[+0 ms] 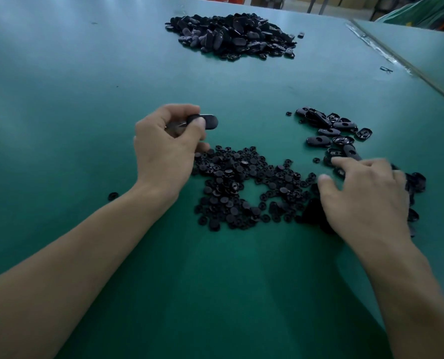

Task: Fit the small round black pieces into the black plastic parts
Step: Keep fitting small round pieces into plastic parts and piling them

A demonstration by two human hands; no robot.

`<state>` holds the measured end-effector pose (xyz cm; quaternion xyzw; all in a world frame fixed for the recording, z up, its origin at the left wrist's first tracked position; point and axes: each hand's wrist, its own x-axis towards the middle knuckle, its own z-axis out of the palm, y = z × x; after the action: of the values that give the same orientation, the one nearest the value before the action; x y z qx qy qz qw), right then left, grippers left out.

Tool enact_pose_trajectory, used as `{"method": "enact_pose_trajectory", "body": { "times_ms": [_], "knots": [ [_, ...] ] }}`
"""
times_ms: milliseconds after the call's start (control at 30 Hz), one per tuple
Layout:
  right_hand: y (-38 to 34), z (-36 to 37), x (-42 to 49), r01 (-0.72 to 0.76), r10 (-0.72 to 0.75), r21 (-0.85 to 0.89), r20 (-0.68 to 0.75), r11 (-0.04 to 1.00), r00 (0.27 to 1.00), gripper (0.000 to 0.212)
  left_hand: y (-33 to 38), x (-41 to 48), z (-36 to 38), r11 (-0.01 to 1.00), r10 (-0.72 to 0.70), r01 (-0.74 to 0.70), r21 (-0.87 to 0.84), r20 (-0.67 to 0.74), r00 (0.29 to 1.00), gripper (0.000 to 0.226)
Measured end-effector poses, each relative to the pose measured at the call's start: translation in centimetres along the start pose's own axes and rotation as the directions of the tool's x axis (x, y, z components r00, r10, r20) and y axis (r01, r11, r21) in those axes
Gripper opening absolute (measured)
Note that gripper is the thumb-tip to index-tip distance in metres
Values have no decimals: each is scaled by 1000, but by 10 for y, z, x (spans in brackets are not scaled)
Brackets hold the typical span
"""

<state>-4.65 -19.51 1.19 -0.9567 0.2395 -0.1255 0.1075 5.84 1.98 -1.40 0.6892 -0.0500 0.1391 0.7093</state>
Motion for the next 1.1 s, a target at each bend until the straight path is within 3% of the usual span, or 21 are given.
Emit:
{"method": "enact_pose_trajectory", "body": {
  "times_ms": [67,200,333,500,600,767,933,1000,1100],
  "knots": [
    [0,1,-1,6,-6,2,55,1000,998,36,-3,4,-2,998,-68,67,-8,-54,996,14],
    [1,3,0,51,-53,61,21,997,998,23,-5,13,-5,985,-167,162,-51,-124,978,19],
    [5,5,2,64,-64,129,-6,990,998,15,-3,14,-2,983,-183,182,-21,-144,973,25],
    [7,6,3,53,-52,177,-12,983,999,30,-5,16,-3,983,-184,186,0,-139,973,23],
    [8,3,4,54,-60,182,27,982,998,23,-5,14,-4,988,-155,155,-7,-127,980,25],
    [7,5,4,90,-91,198,-1,976,996,14,-1,8,-3,998,-49,51,40,-49,998,28],
    [6,6,4,156,-137,208,-104,966,985,9,6,-4,-2,979,135,-148,140,101,986,23],
    [1,5,4,215,-158,316,-197,924,968,8,10,-9,0,964,210,-236,120,195,958,17],
    [-13,5,-1,329,-211,541,-269,774,940,11,14,-20,2,957,244,-282,66,341,908,11]
  ]
}}
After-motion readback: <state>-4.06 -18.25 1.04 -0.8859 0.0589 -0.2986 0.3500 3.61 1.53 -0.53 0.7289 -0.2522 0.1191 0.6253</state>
